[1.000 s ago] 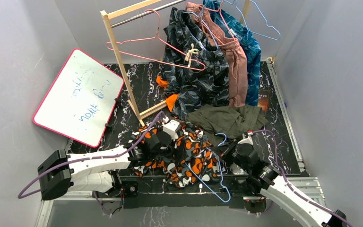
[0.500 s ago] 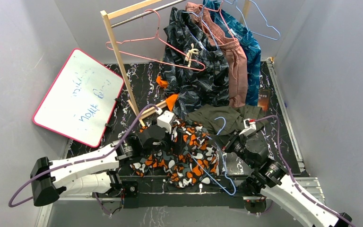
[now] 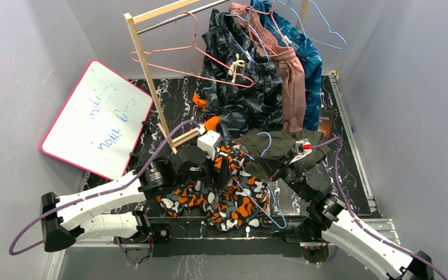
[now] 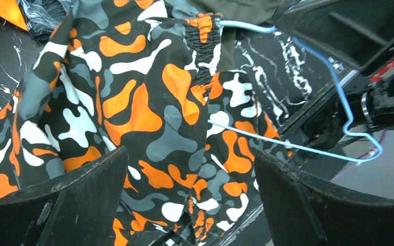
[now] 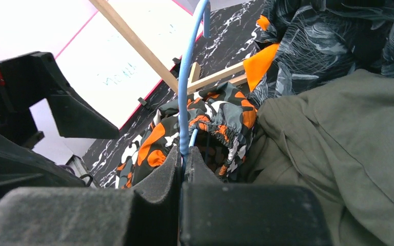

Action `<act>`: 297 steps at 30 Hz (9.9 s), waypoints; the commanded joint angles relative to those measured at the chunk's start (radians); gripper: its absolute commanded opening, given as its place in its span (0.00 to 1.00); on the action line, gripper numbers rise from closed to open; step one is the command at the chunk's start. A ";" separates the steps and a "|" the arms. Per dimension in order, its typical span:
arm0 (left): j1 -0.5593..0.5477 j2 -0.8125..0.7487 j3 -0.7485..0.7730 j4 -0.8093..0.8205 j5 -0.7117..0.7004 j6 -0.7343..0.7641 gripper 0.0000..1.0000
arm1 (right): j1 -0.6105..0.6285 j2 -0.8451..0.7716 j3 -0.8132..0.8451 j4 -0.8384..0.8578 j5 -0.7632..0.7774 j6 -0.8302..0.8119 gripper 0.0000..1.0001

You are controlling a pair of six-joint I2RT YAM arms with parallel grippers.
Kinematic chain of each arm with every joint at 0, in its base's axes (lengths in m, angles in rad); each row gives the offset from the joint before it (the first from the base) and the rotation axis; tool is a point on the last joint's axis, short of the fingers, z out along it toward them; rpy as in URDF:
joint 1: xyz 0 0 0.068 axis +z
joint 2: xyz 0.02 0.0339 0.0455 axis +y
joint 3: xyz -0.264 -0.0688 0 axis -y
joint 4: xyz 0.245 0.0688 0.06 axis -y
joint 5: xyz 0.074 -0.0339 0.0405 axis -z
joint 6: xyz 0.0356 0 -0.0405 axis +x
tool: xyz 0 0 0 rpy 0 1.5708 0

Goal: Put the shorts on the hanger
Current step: Pick up the hanger at the center of the board, then hang the shorts on the hanger.

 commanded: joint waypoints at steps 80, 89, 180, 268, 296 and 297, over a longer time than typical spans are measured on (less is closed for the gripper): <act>-0.120 -0.188 0.352 -0.089 -0.385 0.454 0.74 | -0.003 0.424 0.123 1.232 -0.142 0.022 0.00; -0.120 -0.208 0.538 -0.035 -0.075 0.673 0.76 | -0.003 0.385 0.228 1.241 -0.150 0.026 0.00; -0.120 0.160 0.622 0.452 -0.478 0.848 0.66 | -0.004 0.430 0.723 0.699 -0.166 -0.362 0.00; -0.120 0.062 1.081 -0.022 0.346 1.028 0.93 | -0.002 0.078 0.529 0.604 -0.167 -0.377 0.00; -0.120 0.297 1.097 -0.259 0.247 1.520 0.88 | -0.003 0.086 0.515 0.485 -0.297 -0.416 0.00; -0.120 0.293 1.087 -0.267 0.231 1.529 0.87 | -0.003 0.090 0.518 0.484 -0.300 -0.416 0.00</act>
